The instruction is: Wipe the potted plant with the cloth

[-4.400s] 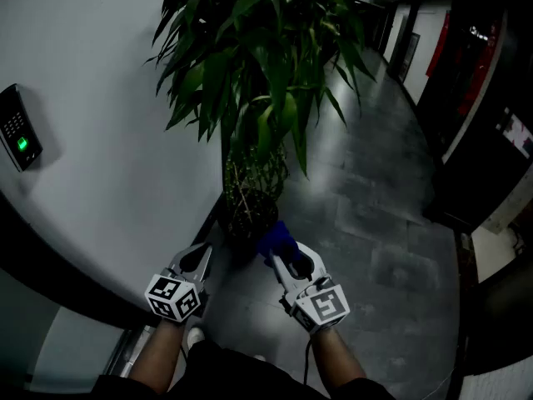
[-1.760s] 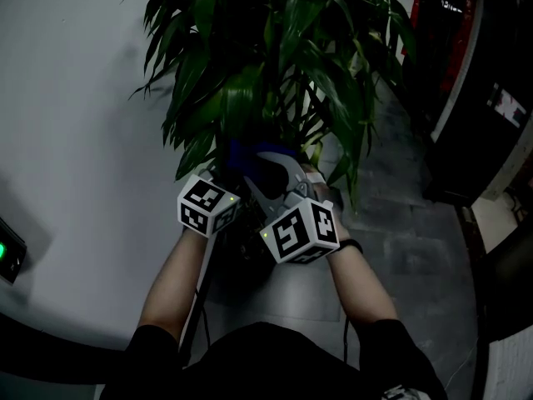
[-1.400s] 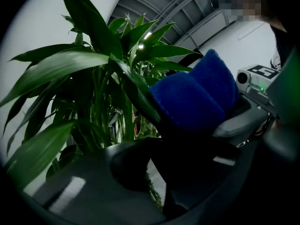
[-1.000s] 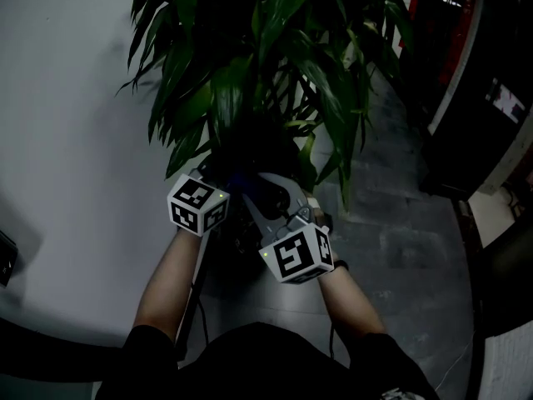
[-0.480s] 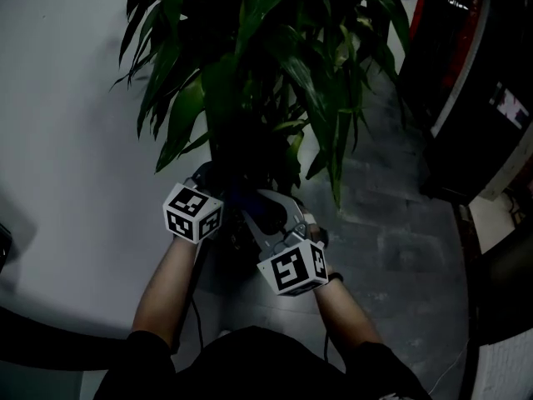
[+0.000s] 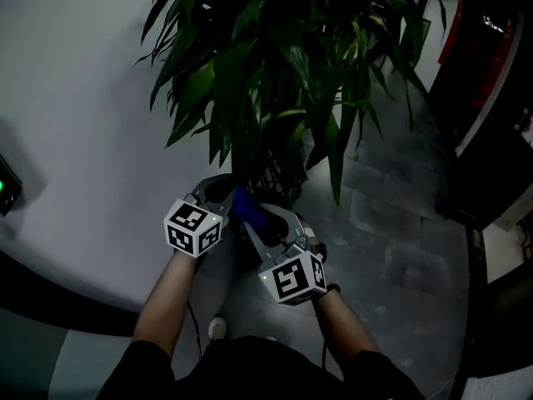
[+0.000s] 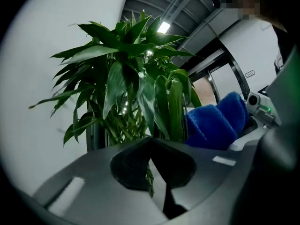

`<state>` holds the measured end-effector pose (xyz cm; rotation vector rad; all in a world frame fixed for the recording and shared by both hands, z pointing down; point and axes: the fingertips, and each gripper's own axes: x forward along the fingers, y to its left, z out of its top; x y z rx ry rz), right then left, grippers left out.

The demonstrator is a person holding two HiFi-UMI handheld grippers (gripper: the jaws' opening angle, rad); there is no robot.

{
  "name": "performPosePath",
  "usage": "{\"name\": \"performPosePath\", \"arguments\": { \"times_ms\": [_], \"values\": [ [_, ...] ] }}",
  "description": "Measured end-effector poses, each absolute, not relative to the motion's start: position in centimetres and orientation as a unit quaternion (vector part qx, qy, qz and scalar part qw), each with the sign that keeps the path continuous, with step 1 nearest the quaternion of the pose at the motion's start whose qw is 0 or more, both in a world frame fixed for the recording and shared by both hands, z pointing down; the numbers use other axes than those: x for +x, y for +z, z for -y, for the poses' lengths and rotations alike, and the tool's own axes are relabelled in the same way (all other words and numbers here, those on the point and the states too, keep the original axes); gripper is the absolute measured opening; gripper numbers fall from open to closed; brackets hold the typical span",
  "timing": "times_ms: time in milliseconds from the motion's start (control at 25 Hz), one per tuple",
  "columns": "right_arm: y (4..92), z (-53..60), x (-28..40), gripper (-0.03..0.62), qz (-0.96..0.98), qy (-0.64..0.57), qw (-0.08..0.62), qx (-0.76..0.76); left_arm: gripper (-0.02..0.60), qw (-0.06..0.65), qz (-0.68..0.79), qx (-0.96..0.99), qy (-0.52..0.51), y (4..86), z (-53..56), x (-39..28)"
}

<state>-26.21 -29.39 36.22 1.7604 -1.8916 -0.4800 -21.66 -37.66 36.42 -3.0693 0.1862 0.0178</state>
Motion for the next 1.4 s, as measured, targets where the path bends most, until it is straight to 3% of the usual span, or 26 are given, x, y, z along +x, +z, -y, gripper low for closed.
{"name": "performPosePath", "arguments": {
  "times_ms": [320,720,1080,1400],
  "values": [
    [37.1,26.6,-26.2,0.106,0.716,-0.160,0.221,0.643,0.006,0.020,-0.115,-0.993,-0.008,38.1,35.6,-25.4],
    [36.0,25.8,-26.9,0.106,0.706,-0.125,0.168,0.677,0.006,0.015,-0.080,-0.997,0.003,37.5,33.6,-25.9],
    [37.0,22.5,-25.3,0.106,0.666,-0.118,0.199,0.709,0.006,0.002,-0.044,-0.999,0.006,38.4,32.0,-23.8],
    [37.9,19.8,-20.2,0.106,0.700,-0.124,0.179,0.680,0.006,0.026,-0.067,-0.997,-0.001,38.1,29.6,-18.3]
  ]
}}
